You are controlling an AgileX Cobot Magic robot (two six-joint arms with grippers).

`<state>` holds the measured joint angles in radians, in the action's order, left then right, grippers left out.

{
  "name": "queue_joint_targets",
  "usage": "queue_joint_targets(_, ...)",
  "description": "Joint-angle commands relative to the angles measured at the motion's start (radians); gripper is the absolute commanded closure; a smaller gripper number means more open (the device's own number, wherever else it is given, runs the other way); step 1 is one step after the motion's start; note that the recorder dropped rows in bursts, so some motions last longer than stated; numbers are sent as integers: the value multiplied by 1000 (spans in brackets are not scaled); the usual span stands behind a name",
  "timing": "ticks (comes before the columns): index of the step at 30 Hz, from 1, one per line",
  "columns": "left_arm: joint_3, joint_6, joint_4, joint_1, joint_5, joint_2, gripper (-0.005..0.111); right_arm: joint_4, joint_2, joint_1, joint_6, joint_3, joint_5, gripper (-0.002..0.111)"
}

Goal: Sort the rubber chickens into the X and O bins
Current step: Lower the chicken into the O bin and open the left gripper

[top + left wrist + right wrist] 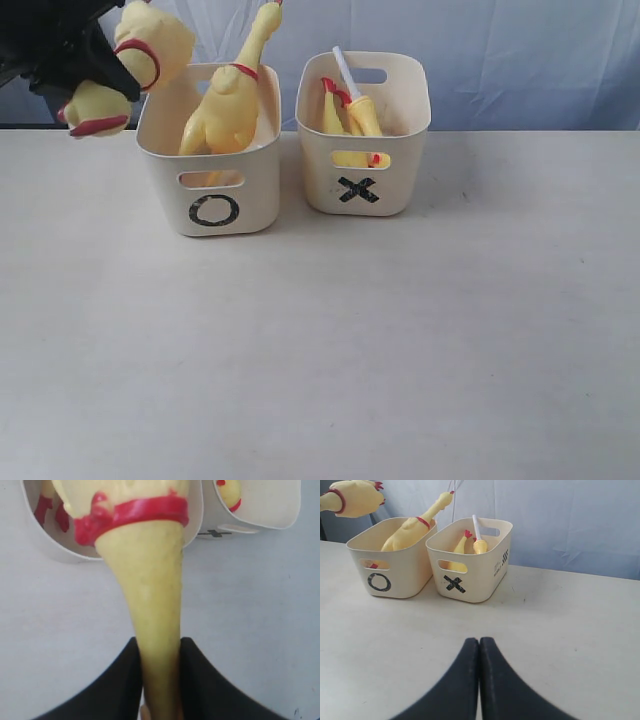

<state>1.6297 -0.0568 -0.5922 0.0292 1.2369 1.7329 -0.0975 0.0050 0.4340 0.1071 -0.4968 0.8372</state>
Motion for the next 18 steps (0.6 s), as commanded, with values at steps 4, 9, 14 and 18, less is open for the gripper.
queue_joint_targets(4, 76, 18, -7, -2, -16, 60, 107, -5, -5, -4, -2, 5, -5, 108)
queue_joint_targets(9, 83, 20, 14, -2, -16, 100, 107, -5, -5, -4, -2, 5, -5, 108)
queue_joint_targets(14, 83, 30, 71, 2, -16, 112, 107, -5, -5, -4, -2, 5, -5, 108)
queue_joint_targets(18, 83, 30, 70, 2, -16, 112, 107, -5, -5, -4, -2, 5, -5, 108)
